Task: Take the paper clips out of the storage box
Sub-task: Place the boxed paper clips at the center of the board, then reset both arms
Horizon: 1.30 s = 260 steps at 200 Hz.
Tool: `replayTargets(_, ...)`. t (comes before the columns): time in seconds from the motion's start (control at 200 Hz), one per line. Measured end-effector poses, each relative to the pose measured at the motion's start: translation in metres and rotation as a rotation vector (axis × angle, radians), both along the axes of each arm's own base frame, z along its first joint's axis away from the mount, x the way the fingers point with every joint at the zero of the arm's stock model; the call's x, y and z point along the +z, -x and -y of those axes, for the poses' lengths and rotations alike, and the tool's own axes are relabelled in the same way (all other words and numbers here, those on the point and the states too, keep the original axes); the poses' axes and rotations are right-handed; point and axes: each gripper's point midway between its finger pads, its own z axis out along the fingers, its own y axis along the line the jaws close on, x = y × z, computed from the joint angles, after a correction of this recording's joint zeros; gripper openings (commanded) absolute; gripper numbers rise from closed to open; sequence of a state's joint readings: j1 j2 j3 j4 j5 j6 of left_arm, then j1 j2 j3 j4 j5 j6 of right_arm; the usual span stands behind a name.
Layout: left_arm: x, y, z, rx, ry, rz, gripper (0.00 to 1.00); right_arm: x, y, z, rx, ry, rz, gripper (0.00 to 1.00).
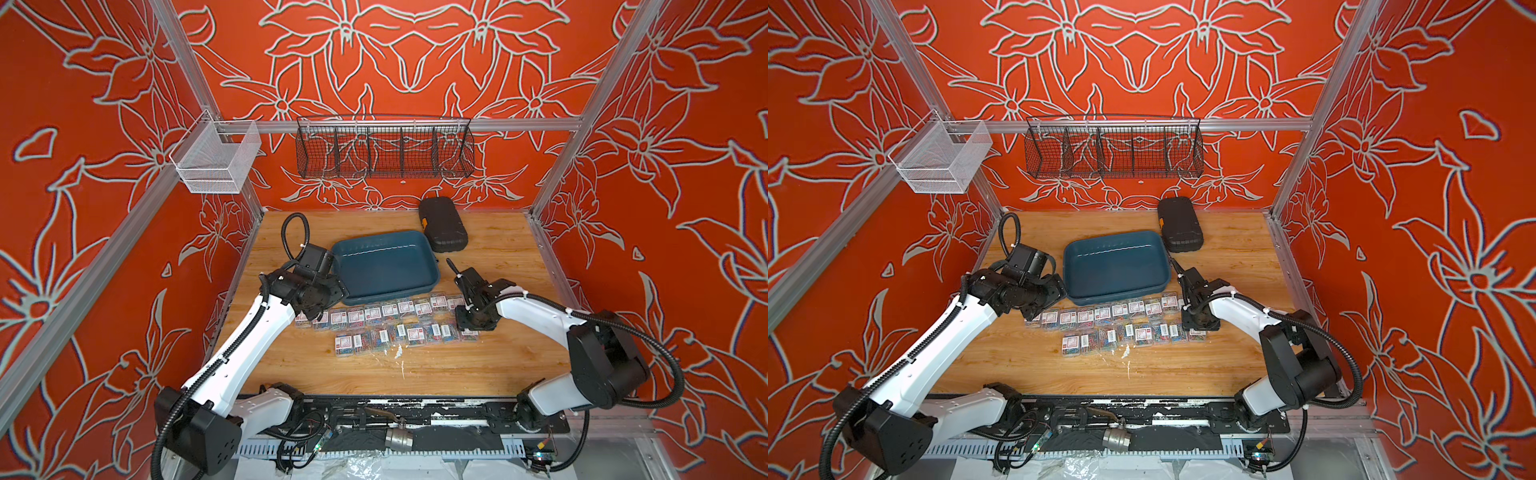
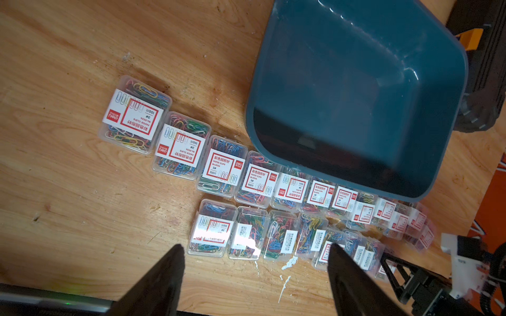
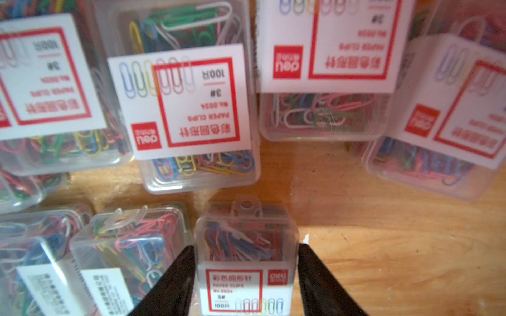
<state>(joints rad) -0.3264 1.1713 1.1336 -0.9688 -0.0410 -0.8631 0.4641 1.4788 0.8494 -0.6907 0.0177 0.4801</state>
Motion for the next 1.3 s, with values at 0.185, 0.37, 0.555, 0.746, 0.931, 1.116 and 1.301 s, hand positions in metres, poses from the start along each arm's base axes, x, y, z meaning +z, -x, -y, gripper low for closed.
replayTargets(0.185,0.011,-0.008,-0.006,0.01,-0.034,0.05,0.84,0.01,-0.001,-0.001,0.002,-0.016,0.03,0.78)
replayTargets(0.37,0.044,-0.009,-0.026,0.052,-0.096,0.214,0.98,0.038,-0.006,-0.001,-0.002,-0.045,0.115,0.83)
replayTargets(0.555,0.049,0.01,-0.066,0.186,-0.187,0.408,0.98,0.099,-0.024,0.0,-0.018,-0.106,0.339,0.94)
replayTargets(0.746,0.027,0.023,-0.095,0.187,-0.366,0.472,0.97,0.177,-0.029,0.036,-0.164,-0.088,0.678,0.98)
replayTargets(0.931,0.026,0.019,-0.106,0.147,-0.512,0.489,0.97,0.189,-0.031,0.066,-0.197,0.061,0.809,0.98)
replayTargets(1.116,0.009,0.01,-0.113,0.107,-0.633,0.461,0.97,0.158,-0.035,0.08,-0.147,0.223,0.779,0.98)
replayTargets(1.301,-0.022,-0.003,-0.108,-0.006,-0.726,0.497,0.98,0.132,-0.046,0.08,-0.058,0.284,0.899,0.98)
